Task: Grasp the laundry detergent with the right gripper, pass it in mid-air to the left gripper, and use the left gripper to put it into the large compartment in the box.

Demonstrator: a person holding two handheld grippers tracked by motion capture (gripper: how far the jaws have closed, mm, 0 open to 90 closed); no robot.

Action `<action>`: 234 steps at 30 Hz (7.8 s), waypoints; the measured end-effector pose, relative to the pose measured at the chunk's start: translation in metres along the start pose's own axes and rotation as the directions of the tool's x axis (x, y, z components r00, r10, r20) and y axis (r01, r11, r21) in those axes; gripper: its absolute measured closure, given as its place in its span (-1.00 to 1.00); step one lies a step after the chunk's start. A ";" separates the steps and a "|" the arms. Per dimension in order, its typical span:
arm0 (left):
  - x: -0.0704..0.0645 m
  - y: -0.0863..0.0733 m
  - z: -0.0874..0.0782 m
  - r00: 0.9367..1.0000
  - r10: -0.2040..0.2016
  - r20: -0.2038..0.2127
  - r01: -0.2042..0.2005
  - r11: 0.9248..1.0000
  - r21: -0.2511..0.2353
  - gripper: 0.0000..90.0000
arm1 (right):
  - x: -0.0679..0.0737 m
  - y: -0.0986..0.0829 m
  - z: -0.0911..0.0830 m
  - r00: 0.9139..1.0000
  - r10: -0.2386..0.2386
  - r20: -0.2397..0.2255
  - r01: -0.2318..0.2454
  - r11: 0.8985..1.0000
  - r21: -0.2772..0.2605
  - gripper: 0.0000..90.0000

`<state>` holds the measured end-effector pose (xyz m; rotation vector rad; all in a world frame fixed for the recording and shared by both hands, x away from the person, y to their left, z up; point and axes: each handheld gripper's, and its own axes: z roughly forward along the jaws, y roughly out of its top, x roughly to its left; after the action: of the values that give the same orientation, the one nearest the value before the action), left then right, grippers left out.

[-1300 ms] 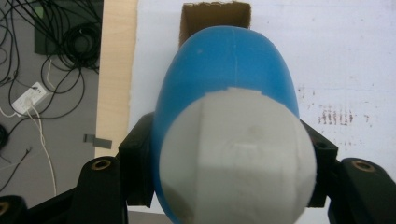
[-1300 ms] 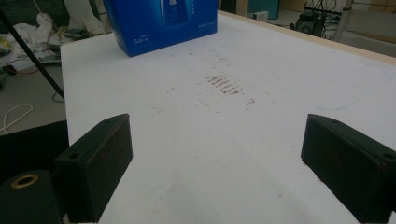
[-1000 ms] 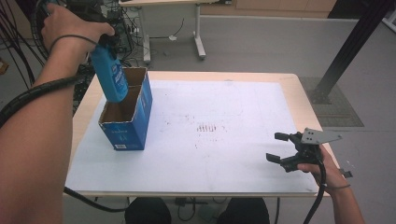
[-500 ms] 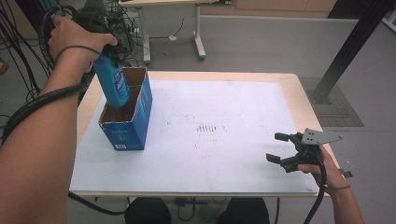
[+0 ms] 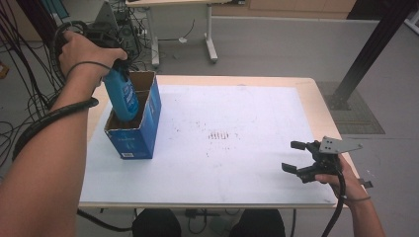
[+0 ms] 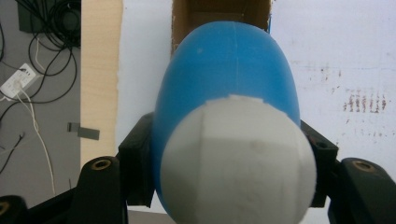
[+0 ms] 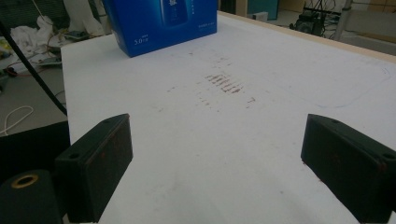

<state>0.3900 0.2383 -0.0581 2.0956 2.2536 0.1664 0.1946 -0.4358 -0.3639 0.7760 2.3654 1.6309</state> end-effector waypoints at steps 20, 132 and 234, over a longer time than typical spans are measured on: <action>0.002 -0.001 0.028 1.000 0.007 0.013 -0.007 1.000 0.020 -0.16 | 0.001 0.000 0.005 1.000 -0.003 -0.007 0.003 1.000 -0.003 -0.80; 0.000 -0.015 0.131 1.000 -0.009 0.028 0.005 0.991 0.132 -0.17 | 0.000 -0.005 0.009 1.000 0.012 -0.006 -0.012 1.000 -0.003 -0.80; 0.004 -0.019 0.094 0.998 -0.032 0.052 0.027 0.994 0.105 -0.27 | 0.000 -0.002 0.009 1.000 0.006 -0.019 -0.006 1.000 -0.015 -0.80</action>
<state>0.3824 0.2442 -0.1537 2.0876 2.3086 -0.0089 0.1975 -0.4292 -0.3693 0.7692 2.3632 1.6630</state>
